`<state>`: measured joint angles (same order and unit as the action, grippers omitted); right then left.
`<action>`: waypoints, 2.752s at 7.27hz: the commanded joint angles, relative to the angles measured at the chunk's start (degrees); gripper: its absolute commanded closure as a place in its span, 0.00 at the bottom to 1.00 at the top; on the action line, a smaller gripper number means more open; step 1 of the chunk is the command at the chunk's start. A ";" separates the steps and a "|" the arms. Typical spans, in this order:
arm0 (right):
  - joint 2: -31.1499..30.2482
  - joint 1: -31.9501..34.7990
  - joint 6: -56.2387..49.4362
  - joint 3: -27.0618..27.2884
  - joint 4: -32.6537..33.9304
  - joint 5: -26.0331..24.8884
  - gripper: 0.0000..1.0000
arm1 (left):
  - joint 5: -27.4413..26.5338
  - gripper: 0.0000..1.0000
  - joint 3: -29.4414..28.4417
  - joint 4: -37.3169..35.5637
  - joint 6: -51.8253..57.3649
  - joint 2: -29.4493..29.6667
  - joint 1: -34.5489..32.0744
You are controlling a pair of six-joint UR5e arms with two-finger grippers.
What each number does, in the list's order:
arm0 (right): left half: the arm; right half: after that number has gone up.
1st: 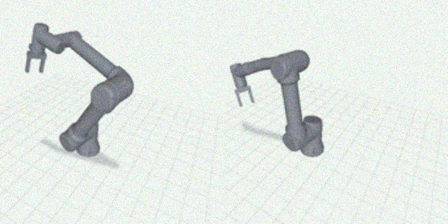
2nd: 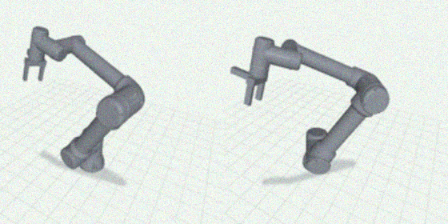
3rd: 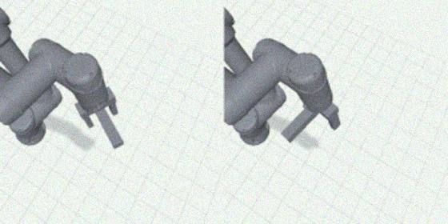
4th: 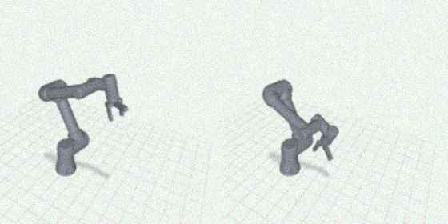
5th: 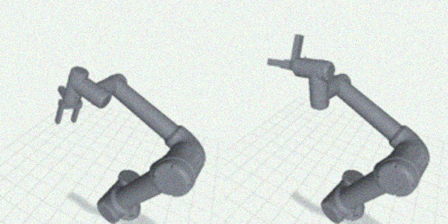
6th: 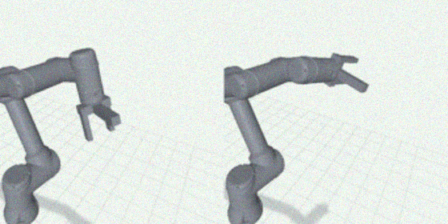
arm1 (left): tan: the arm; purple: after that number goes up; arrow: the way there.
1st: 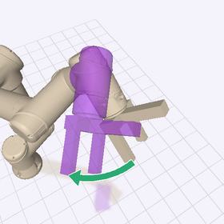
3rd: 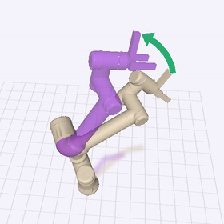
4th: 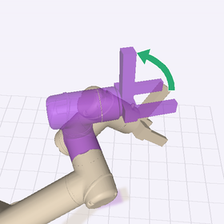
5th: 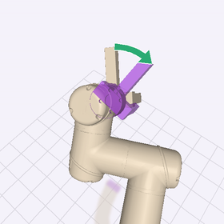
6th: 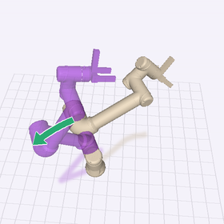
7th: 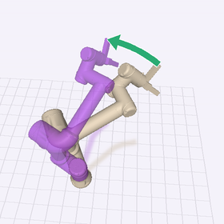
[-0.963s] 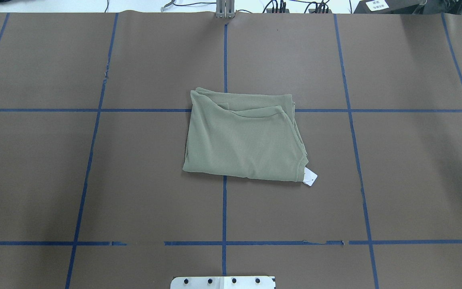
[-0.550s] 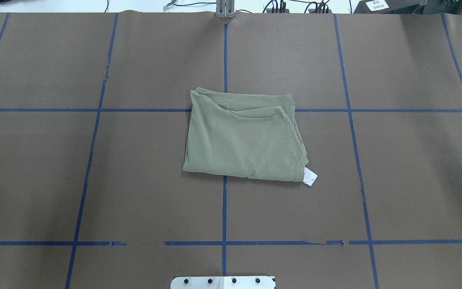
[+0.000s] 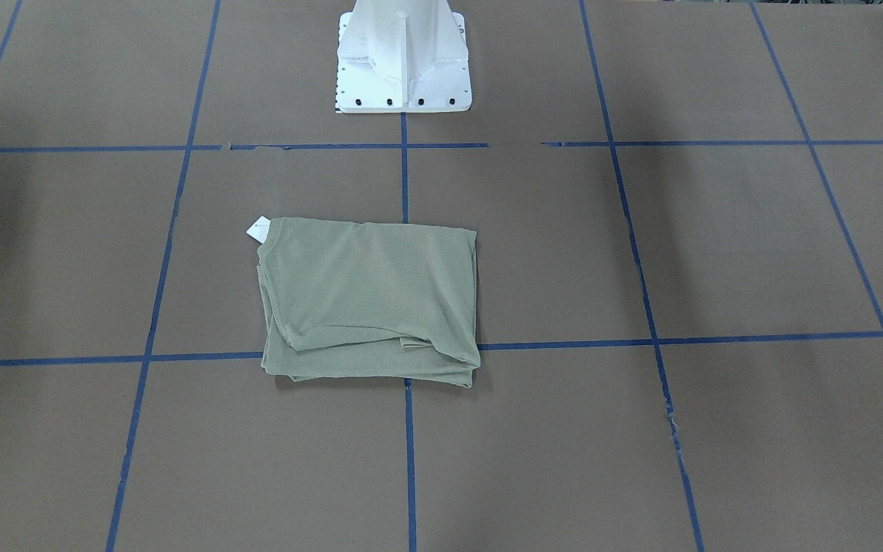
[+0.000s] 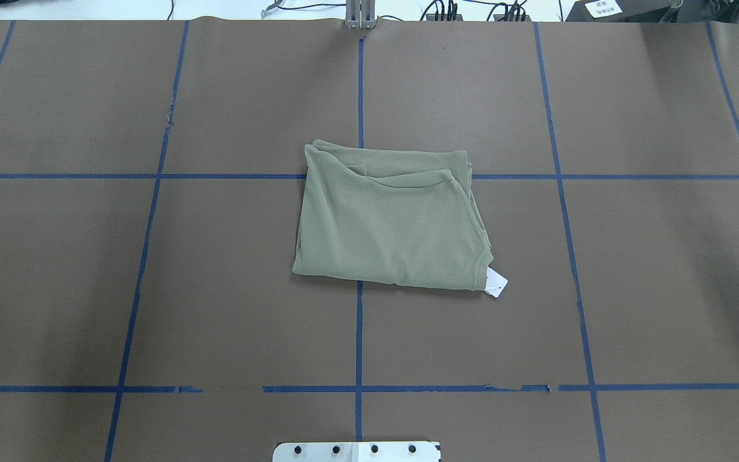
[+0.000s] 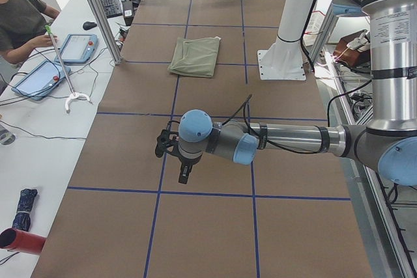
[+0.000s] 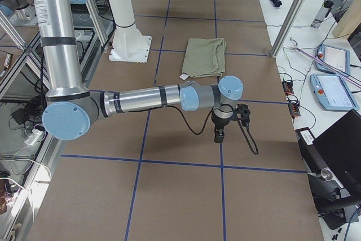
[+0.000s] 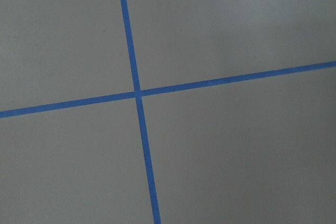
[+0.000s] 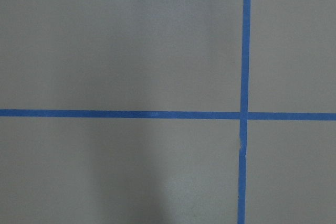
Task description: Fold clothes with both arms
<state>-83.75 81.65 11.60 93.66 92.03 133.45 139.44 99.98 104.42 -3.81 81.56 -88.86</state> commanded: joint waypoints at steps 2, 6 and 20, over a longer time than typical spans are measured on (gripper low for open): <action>-0.01 0.00 0.18 0.56 0.08 -0.03 0.00 | -4.00 0.00 0.30 -8.35 1.42 0.80 0.10; -0.36 -0.18 0.18 2.39 0.17 0.06 0.00 | -4.18 0.00 0.12 -8.97 5.04 0.71 0.09; -5.36 -0.18 -0.35 3.99 0.00 -0.12 0.00 | -4.18 0.00 0.91 -8.88 4.95 1.41 0.09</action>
<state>-88.39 81.48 11.34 97.68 92.05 133.23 135.26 100.87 95.54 1.21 82.61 -88.77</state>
